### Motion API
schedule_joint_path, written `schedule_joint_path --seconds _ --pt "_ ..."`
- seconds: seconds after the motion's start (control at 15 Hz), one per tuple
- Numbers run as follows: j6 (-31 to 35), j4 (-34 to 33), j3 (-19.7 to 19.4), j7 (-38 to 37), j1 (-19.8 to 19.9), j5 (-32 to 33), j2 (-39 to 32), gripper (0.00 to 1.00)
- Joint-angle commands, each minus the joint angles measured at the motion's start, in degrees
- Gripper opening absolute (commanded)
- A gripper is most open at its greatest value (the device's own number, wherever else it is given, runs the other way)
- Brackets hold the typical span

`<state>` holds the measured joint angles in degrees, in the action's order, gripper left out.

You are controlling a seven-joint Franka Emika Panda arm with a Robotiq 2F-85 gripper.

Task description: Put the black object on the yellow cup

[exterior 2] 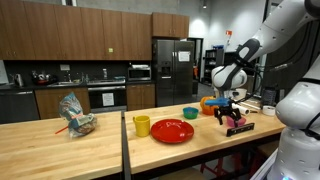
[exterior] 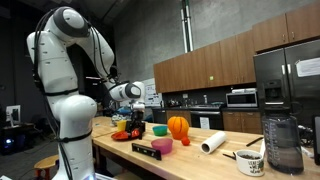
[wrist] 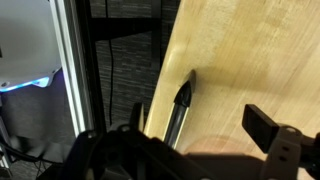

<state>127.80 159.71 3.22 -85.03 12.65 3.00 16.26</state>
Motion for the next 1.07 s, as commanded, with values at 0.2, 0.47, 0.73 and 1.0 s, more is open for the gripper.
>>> schedule_joint_path --seconds 0.2,0.47,0.73,1.0 --pt "2.2 -0.1 -2.1 -1.3 -1.6 -2.4 -3.1 1.00" --pt "3.2 -0.3 -2.7 -0.9 -2.4 -2.5 -4.1 1.00" --pt "3.2 -0.3 -2.7 -0.9 -2.6 -2.5 -4.1 1.00" --pt "3.2 -0.3 -2.7 -0.9 -2.5 -2.5 -4.1 1.00"
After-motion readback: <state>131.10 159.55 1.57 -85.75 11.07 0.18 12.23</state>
